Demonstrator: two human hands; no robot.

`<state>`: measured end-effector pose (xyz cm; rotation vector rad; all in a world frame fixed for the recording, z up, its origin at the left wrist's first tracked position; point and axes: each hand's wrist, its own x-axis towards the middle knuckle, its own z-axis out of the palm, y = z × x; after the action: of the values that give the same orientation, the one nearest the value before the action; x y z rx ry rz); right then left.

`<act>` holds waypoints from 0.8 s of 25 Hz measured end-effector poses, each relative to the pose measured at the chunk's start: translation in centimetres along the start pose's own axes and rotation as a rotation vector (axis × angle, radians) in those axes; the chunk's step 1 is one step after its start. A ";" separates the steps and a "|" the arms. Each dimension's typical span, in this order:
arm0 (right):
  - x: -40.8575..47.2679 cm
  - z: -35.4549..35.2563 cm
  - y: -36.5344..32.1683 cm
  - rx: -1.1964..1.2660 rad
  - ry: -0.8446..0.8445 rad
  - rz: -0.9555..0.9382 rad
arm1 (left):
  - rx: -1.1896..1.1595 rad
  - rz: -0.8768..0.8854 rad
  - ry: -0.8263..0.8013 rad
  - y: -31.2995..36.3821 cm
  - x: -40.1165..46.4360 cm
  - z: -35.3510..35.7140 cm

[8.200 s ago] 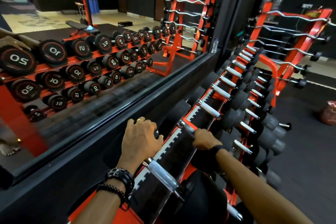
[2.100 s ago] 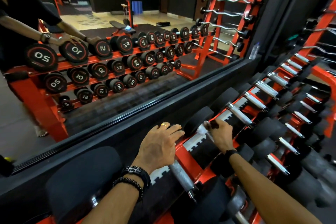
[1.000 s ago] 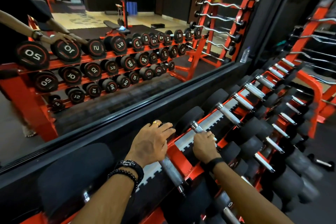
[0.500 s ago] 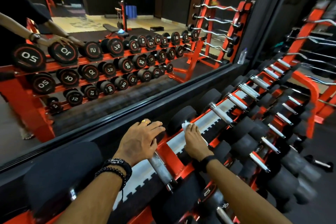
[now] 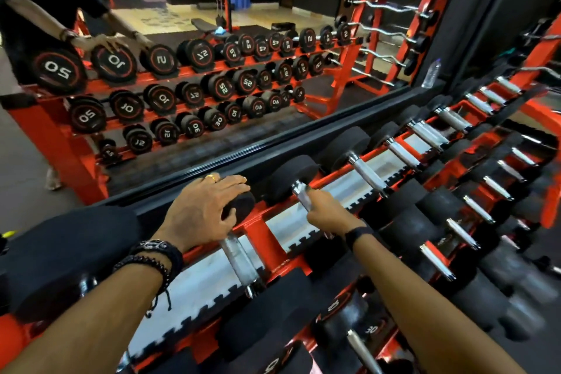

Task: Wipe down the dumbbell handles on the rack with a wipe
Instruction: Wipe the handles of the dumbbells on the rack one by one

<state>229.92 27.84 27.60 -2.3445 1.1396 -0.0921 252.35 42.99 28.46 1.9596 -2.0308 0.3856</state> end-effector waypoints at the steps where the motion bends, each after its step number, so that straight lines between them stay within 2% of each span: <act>1: 0.0 -0.2 0.8 -0.042 -0.015 -0.007 | 0.005 -0.002 -0.014 0.0 0.0 0.0; 3: -0.3 -0.8 2.5 -0.197 -0.120 -0.006 | 0.005 -0.008 -0.035 0.0 0.1 0.0; 5: 0.2 -1.3 3.8 -0.185 -0.163 0.053 | 0.000 -0.007 -0.036 -0.1 0.1 0.1; 9: 1.7 -0.8 3.1 0.307 -0.014 0.096 | 0.003 0.004 -0.049 -0.2 0.1 0.0; 11: 1.6 -0.8 3.1 0.420 -0.061 0.101 | 0.013 0.000 -0.047 -0.3 0.0 0.1; 14: 1.6 -3.0 4.3 0.240 -0.312 0.124 | 0.028 0.008 -0.048 -0.4 0.1 0.3; 16: 2.4 -3.1 4.7 0.230 -0.336 0.157 | 0.026 0.013 -0.046 -0.4 0.1 0.2; 19: 3.8 -1.3 3.6 0.637 -0.227 0.126 | 0.030 0.013 -0.059 -0.3 0.0 0.3; 20: 4.2 -0.8 3.5 0.705 -0.204 0.100 | 0.033 0.013 -0.058 -0.3 0.0 0.3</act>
<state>229.92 22.65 25.89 -1.6313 0.9255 -0.1805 252.66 42.86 28.17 2.0004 -2.0865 0.3715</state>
